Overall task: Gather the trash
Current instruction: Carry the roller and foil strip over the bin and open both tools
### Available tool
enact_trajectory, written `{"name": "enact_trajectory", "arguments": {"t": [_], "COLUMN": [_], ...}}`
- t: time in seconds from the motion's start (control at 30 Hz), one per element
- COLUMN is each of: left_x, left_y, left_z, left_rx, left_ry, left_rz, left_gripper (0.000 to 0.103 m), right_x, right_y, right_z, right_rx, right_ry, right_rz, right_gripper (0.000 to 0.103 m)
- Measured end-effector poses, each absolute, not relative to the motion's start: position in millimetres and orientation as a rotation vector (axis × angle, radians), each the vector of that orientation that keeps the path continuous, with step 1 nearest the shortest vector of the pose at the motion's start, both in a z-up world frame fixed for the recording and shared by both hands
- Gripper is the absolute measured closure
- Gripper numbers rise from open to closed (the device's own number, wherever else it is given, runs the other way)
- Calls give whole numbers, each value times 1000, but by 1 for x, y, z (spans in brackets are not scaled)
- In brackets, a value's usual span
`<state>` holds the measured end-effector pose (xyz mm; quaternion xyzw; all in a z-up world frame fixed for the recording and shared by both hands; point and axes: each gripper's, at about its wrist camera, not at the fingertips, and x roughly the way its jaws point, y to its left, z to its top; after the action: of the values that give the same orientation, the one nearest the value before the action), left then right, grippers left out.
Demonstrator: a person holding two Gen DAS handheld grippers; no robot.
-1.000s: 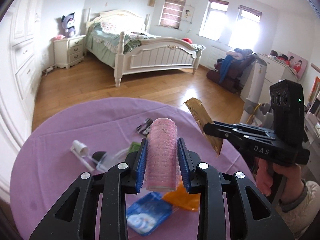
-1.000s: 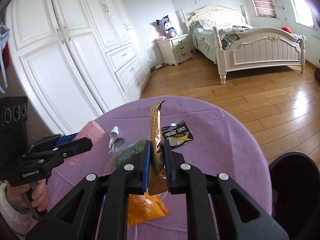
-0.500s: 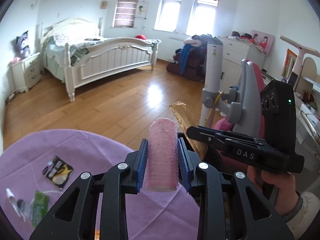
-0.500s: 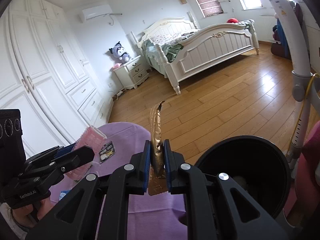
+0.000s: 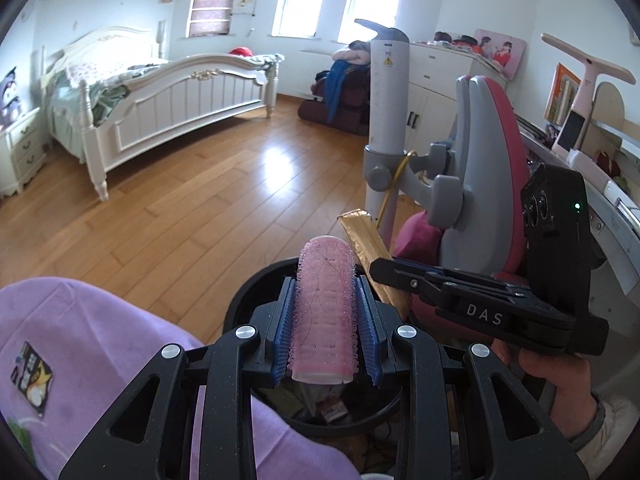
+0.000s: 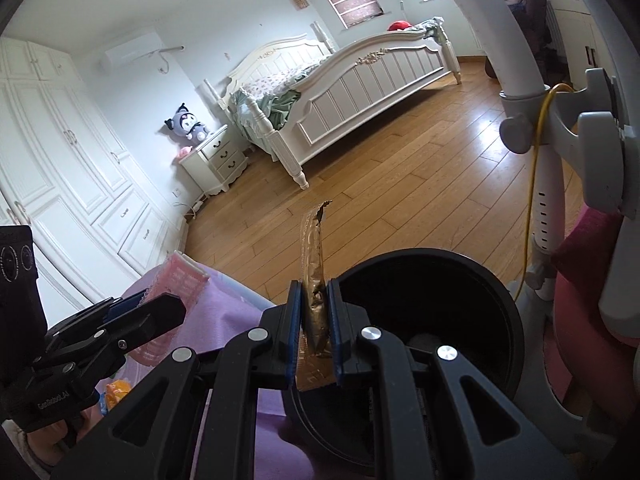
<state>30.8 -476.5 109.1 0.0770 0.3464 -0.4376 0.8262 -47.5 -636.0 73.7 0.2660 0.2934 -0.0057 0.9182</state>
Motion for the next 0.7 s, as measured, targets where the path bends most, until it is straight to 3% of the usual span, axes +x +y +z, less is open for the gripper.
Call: {"name": "enact_trajectory", "arguments": {"t": [0.7], "left_x": [41], "left_y": [-526], "left_z": [80], "left_rx": [182], "left_ry": [813], "left_rz": [-943], "left_gripper": [72], "right_x": [-57], "right_y": [-675], "right_z": [46], "right_rx": [613], "right_ry": [634], "right_rz": [-66], "right_gripper": [86]}}
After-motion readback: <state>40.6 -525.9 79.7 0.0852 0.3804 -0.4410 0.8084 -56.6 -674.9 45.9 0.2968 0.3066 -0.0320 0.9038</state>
